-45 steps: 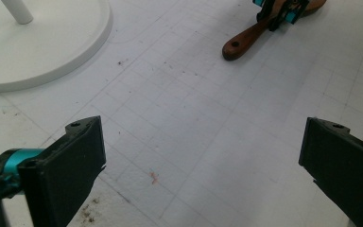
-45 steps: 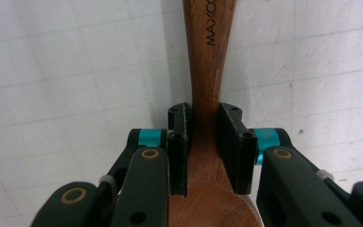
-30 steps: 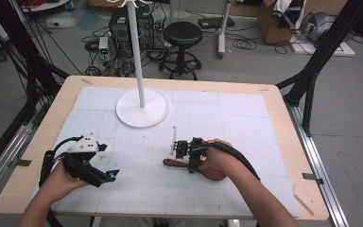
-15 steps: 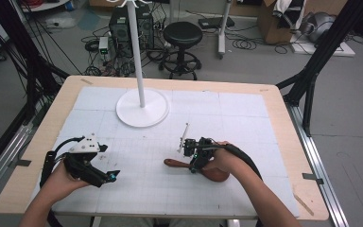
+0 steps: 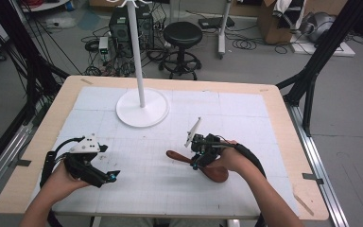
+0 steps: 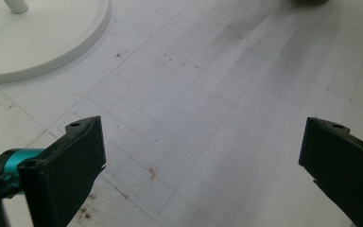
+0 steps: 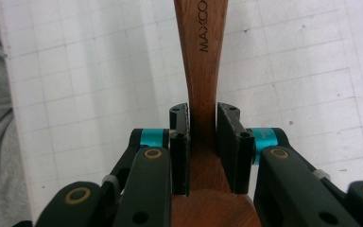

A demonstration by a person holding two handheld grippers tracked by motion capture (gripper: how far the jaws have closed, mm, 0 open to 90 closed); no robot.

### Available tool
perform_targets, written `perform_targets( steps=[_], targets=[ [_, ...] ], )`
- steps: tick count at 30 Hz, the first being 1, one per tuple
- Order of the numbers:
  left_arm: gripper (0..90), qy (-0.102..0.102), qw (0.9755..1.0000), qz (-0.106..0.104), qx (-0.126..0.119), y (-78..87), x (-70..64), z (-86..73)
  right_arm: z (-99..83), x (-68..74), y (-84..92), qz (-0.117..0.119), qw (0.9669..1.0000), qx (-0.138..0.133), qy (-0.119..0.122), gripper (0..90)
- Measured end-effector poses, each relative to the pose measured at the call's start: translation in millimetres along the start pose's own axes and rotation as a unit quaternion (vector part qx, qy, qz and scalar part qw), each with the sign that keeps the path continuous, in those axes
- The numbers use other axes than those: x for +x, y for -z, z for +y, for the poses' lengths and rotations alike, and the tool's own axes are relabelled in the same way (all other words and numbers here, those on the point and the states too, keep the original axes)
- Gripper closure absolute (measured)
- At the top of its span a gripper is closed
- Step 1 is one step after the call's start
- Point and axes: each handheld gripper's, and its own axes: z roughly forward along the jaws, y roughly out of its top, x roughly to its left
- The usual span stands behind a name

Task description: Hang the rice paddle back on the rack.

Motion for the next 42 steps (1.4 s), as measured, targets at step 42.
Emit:
perform_targets(
  steps=[42],
  targets=[
    [1.8, 0.003, 1.0000, 0.000, -0.003, 1.0, -0.7, 0.6, -0.3, -17.6, 52.8, -0.037, 0.9899, -0.128, -0.050, 77.6]
  ],
)
